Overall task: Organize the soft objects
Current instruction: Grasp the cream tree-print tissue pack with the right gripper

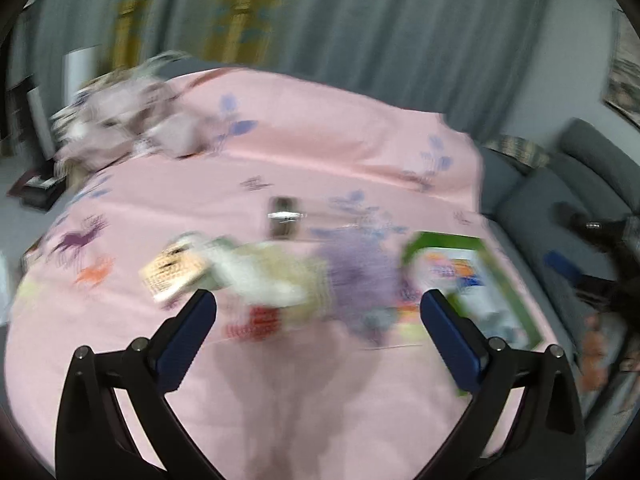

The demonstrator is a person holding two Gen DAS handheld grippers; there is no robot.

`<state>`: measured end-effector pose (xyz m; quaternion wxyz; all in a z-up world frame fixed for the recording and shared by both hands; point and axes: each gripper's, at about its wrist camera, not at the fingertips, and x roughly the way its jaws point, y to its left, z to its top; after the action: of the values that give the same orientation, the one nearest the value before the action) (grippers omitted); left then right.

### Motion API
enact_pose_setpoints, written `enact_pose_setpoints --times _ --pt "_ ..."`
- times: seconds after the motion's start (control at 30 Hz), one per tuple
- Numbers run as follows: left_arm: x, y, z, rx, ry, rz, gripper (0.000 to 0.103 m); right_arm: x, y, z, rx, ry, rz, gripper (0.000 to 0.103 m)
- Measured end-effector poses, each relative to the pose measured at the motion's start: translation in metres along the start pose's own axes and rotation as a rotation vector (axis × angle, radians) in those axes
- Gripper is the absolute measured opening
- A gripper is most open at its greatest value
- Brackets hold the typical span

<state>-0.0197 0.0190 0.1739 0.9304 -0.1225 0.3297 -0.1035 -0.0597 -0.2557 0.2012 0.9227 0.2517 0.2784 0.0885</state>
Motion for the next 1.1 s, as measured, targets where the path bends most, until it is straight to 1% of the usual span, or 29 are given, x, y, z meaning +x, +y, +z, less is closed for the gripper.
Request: enact_pose_setpoints --times 0.03,0.1,0.13,0.2,0.23,0.27,0.37,0.43,0.47,0.5,0.57,0.63,0.67,0.7,0.77,0.8,0.87,0.93,1.0,1.1 --pt "0.000 0.012 -0.003 -0.017 0.001 0.003 0.102 0.004 0.006 -0.002 -0.006 0.013 0.014 0.099" --pt "0.005 0.039 -0.011 -0.057 0.037 -0.006 0.100 0.017 0.020 -0.008 -0.030 0.056 0.039 0.099" --pt "0.009 0.055 -0.017 -0.092 0.052 0.000 0.099 0.023 0.027 -0.011 -0.037 0.080 0.043 0.099" --pt "0.017 0.080 -0.024 -0.166 0.068 0.032 0.091 0.045 0.043 -0.021 -0.051 0.157 0.042 0.099" --pt "0.023 0.096 -0.027 -0.220 0.096 0.068 0.088 0.052 0.048 -0.024 -0.060 0.179 0.047 0.099" --pt "0.027 0.105 -0.027 -0.247 0.111 0.086 0.081 0.066 0.060 -0.029 -0.077 0.222 0.057 0.099" --pt "0.034 0.128 -0.026 -0.322 0.118 0.121 0.079 0.096 0.084 -0.041 -0.086 0.314 0.101 0.099" --pt "0.034 0.140 -0.027 -0.361 0.134 0.141 0.076 0.118 0.106 -0.048 -0.100 0.379 0.142 0.099" --pt "0.035 0.146 -0.028 -0.375 0.136 0.142 0.073 0.129 0.118 -0.053 -0.110 0.403 0.156 0.096" --pt "0.035 0.152 -0.027 -0.387 0.135 0.145 0.068 0.141 0.133 -0.058 -0.124 0.432 0.164 0.091" --pt "0.030 0.159 -0.027 -0.407 0.129 0.172 0.063 0.163 0.157 -0.068 -0.155 0.483 0.176 0.088" --pt "0.029 0.167 -0.028 -0.422 0.130 0.215 0.058 0.194 0.183 -0.082 -0.193 0.555 0.177 0.088" --pt "0.028 0.170 -0.029 -0.427 0.137 0.224 0.053 0.201 0.190 -0.086 -0.207 0.580 0.172 0.085" --pt "0.029 0.172 -0.030 -0.428 0.149 0.225 0.050 0.217 0.202 -0.096 -0.233 0.626 0.161 0.081" --pt "0.035 0.175 -0.031 -0.428 0.184 0.198 0.046 0.243 0.217 -0.112 -0.266 0.707 0.155 0.080" --pt "0.035 0.177 -0.033 -0.434 0.194 0.188 0.044 0.254 0.221 -0.119 -0.272 0.732 0.141 0.080" --pt "0.037 0.180 -0.034 -0.452 0.206 0.187 0.043 0.273 0.225 -0.128 -0.287 0.759 0.112 0.080" --pt "0.037 0.181 -0.034 -0.457 0.210 0.190 0.043 0.287 0.229 -0.135 -0.325 0.770 0.070 0.080" --pt "0.038 0.182 -0.035 -0.465 0.218 0.186 0.043 0.301 0.233 -0.140 -0.403 0.765 0.016 0.081" --pt "0.039 0.185 -0.036 -0.485 0.235 0.162 0.043 0.314 0.237 -0.140 -0.514 0.712 -0.077 0.081"
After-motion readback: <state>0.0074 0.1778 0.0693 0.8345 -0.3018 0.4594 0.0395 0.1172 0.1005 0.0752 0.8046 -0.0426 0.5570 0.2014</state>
